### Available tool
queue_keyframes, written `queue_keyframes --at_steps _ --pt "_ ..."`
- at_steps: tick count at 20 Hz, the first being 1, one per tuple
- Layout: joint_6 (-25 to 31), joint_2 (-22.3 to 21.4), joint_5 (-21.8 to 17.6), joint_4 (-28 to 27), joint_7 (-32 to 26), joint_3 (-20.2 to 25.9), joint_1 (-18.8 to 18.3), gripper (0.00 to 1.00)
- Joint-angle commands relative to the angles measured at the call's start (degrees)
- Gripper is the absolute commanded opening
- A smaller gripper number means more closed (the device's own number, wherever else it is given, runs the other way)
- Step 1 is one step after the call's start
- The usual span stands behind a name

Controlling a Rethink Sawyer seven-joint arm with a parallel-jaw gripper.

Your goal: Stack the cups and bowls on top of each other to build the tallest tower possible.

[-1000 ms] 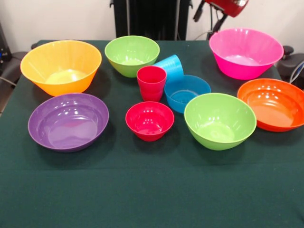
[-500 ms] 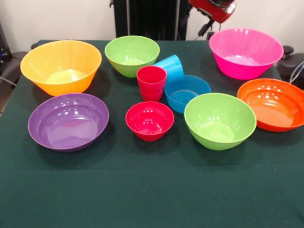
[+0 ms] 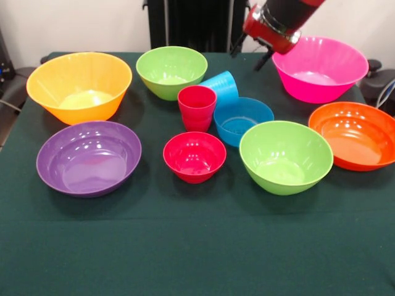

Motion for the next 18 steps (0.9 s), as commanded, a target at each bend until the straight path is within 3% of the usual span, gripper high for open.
queue_keyframes --at_steps 1,7,18 --pt "-6.4 9.0 -1.9 -5.6 10.1 1.0 2.5 1.0" --pt "-8.8 11.4 -0.5 -5.9 10.5 -1.0 4.5 1.0" --pt "-9.0 12.6 0.0 -6.0 8.3 -2.6 4.9 1.0"
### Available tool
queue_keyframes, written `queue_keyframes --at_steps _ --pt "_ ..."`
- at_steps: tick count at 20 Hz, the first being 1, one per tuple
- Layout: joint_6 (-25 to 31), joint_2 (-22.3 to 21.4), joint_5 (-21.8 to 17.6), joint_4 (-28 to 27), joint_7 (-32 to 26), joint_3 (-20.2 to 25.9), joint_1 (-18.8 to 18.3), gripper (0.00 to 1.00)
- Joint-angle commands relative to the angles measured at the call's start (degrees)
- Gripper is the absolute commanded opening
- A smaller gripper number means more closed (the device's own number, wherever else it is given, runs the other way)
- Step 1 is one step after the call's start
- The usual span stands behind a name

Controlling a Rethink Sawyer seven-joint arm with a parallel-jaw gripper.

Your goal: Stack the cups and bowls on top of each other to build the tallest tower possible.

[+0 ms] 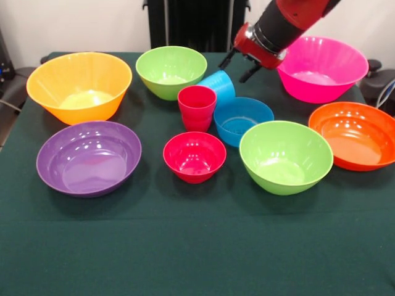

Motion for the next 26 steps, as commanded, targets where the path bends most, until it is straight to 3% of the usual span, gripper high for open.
queue_keyframes --at_steps 1,8,22,26 --pt "-4.8 4.0 -0.1 -4.6 8.1 2.4 -0.1 1.0" --pt "-7.5 4.0 -0.1 -3.4 9.2 0.9 1.5 1.0" --pt "-8.2 6.2 2.2 -5.8 10.9 -1.6 3.8 1.0" --pt "-7.7 7.4 1.3 -7.5 10.7 -4.0 4.6 1.0"
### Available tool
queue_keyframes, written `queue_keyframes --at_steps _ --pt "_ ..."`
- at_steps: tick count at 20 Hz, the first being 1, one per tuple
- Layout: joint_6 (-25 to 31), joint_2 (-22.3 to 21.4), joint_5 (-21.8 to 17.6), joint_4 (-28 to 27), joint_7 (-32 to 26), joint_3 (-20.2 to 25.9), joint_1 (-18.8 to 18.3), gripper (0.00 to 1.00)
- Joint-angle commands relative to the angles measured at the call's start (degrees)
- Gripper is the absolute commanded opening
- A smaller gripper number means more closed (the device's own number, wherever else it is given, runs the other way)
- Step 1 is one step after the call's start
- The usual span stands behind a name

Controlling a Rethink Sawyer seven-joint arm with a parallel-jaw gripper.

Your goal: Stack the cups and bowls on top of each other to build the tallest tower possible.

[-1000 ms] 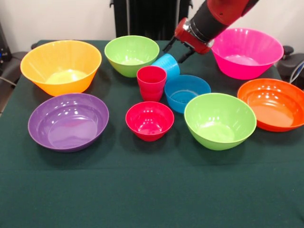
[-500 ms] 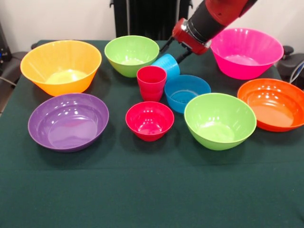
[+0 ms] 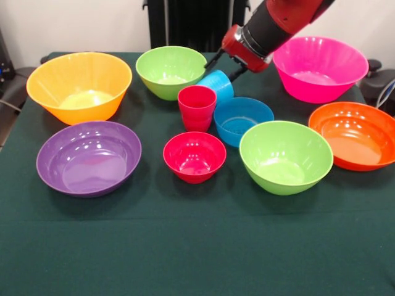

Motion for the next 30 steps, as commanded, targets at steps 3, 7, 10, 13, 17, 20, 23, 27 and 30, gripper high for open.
queue_keyframes --at_steps 3,7,10,13,17,20,23,27,30 --pt "-3.7 2.8 0.5 -7.0 10.1 -0.3 2.4 1.0" --pt "-4.5 3.8 0.2 -7.2 10.4 -2.0 3.6 1.0" --pt "-5.5 4.5 0.5 -7.5 10.5 -2.4 3.8 1.0" --pt "-5.6 4.6 0.5 -7.9 10.4 -3.4 4.3 1.0" --pt "-7.4 5.8 0.8 -8.9 10.9 -4.2 4.7 1.0" --pt "-10.0 7.2 1.0 -9.6 11.7 -5.1 5.1 1.0" --pt "-13.3 8.9 1.2 -10.2 12.8 -6.5 5.9 1.0" --pt "-16.6 10.8 1.8 -10.3 13.0 -8.2 6.8 1.0" --pt "-19.7 12.8 2.5 -10.8 13.1 -9.3 7.2 1.0"
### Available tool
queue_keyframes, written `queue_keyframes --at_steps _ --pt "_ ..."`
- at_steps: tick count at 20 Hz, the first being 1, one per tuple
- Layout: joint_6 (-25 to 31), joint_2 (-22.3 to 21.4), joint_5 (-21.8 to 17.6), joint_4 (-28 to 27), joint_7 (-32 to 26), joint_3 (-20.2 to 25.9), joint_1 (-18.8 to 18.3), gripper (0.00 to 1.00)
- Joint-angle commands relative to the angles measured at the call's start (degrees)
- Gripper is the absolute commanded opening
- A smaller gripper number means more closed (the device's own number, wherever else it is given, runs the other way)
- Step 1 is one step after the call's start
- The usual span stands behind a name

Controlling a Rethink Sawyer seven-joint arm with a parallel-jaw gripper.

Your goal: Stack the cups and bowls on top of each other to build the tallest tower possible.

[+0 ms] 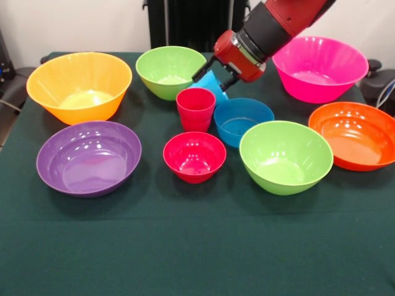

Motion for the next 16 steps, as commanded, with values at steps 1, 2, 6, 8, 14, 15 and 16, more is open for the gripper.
queue_keyframes --at_steps 1,2,6,8,14,15,16 --pt "-10.6 6.7 2.9 -5.9 13.2 1.2 1.3 1.0" --pt "-11.3 7.3 3.4 -6.0 13.1 0.9 1.4 1.0" --pt "-12.3 8.6 5.1 -6.4 12.1 0.8 0.6 1.0" --pt "-12.2 8.3 5.5 -6.0 11.3 1.2 0.1 1.0" --pt "-10.5 7.0 5.4 -5.2 8.2 2.7 -1.6 1.0" --pt "-10.5 6.7 5.4 -5.1 7.9 3.0 -2.0 1.0" --pt "-10.5 6.6 5.4 -5.0 7.6 3.1 -2.2 1.0"
